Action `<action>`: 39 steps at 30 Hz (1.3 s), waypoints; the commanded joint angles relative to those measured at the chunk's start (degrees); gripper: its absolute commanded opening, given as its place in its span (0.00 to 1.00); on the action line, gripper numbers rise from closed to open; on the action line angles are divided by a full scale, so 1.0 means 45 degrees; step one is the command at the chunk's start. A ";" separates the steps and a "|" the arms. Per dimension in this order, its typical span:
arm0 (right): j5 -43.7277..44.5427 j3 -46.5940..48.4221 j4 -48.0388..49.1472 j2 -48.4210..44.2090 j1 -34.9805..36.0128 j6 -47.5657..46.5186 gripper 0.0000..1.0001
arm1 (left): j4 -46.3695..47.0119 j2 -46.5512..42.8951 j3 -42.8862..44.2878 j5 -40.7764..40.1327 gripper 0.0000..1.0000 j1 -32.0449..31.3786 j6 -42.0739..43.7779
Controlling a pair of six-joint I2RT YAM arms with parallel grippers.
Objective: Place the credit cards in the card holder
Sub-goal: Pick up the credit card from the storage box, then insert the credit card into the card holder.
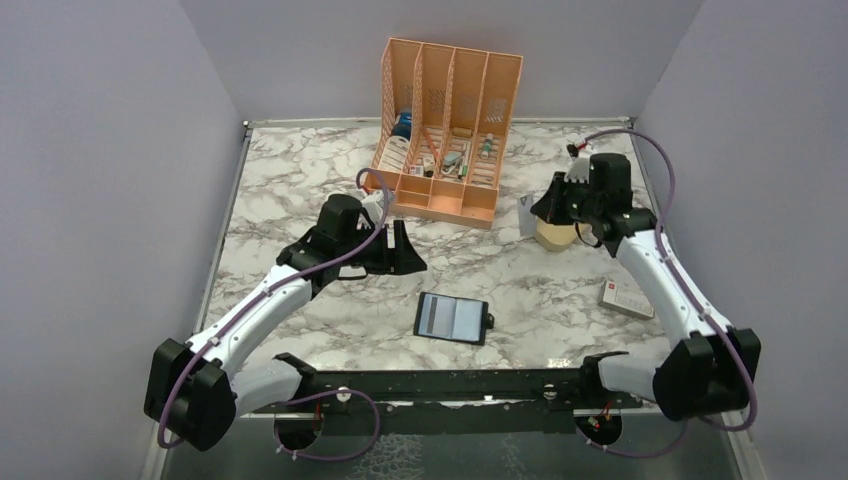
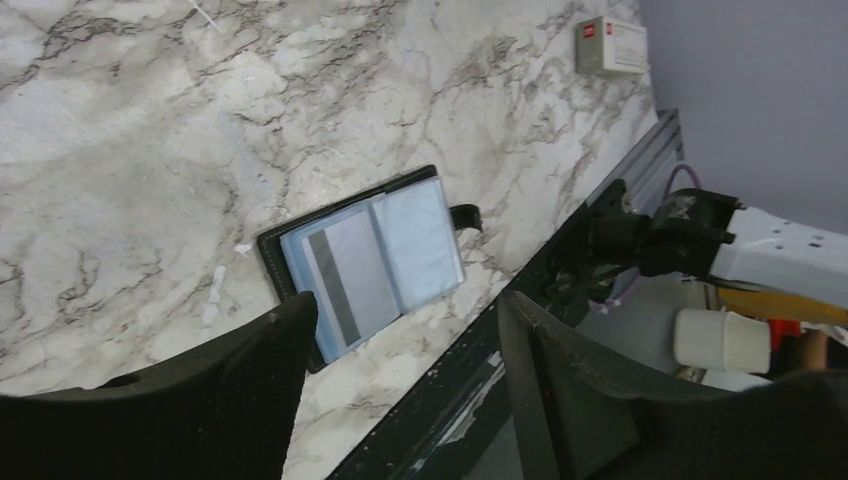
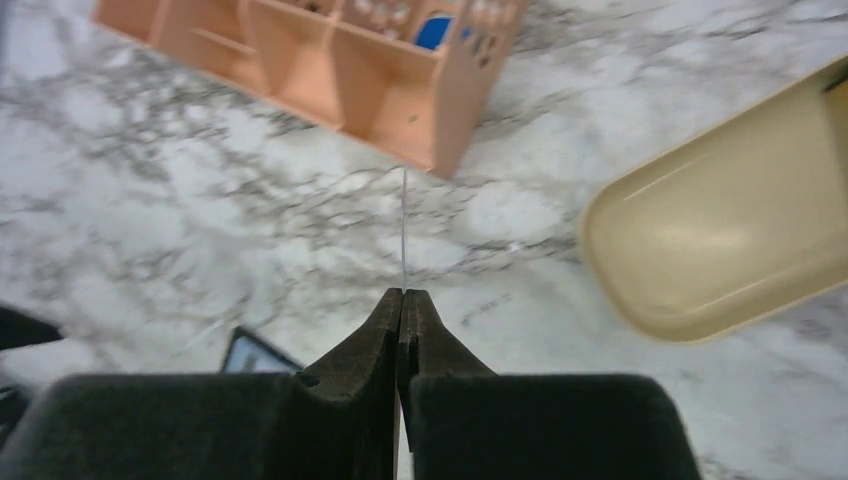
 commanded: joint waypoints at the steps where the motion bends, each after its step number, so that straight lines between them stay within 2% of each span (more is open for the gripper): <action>1: -0.3942 -0.1447 0.1540 -0.1907 0.0067 0.3401 0.01 | 0.1467 -0.0877 -0.0375 0.1365 0.67 0.0057 -0.2280; 3: -0.5045 -0.2358 0.2493 -0.2547 0.0080 0.5048 0.01 | 0.2578 -0.1165 -0.0740 0.1810 0.65 0.0055 -0.3415; 6: -0.6896 -0.4243 0.5413 -0.3427 0.0281 0.7653 0.01 | 0.4155 -0.1413 -0.1228 0.2183 0.61 0.0047 -0.5055; 7: -0.7000 -0.4779 0.6396 -0.3689 0.0439 0.8360 0.01 | 0.4657 -0.1460 -0.1345 0.2269 0.60 0.0043 -0.5540; 11: -0.6564 -0.6130 0.7908 -0.4375 0.1007 0.9857 0.01 | 0.6464 -0.1650 -0.1866 0.2469 0.56 0.0040 -0.6850; 19: -0.6261 -0.7305 1.1599 -0.4061 0.2567 1.2779 0.01 | 0.7983 -0.1223 -0.2390 0.2686 0.50 -0.0074 -0.7897; 27: -0.5279 -0.7108 1.3205 -0.2921 0.4642 1.3751 0.01 | 0.8572 -0.0710 -0.2092 0.2818 0.42 -0.0362 -0.8326; 31: -0.5269 -0.7221 1.3777 -0.2339 0.4944 1.4019 0.01 | 0.9029 -0.0671 -0.2332 0.2863 0.26 -0.0354 -0.8748; 34: -0.5168 -0.7287 1.3504 -0.2299 0.5001 1.3774 0.01 | 0.9059 -0.0747 -0.2455 0.2775 0.01 -0.0354 -0.8753; 37: -0.5162 -0.7305 1.2858 -0.2364 0.5005 1.3167 0.03 | 0.9066 -0.0703 -0.2516 0.2666 0.00 -0.0363 -0.8676; 39: -0.5154 -0.7142 1.2020 -0.2451 0.5012 1.2548 0.14 | 0.9065 -0.0542 -0.2503 0.2717 0.00 -0.0367 -0.8490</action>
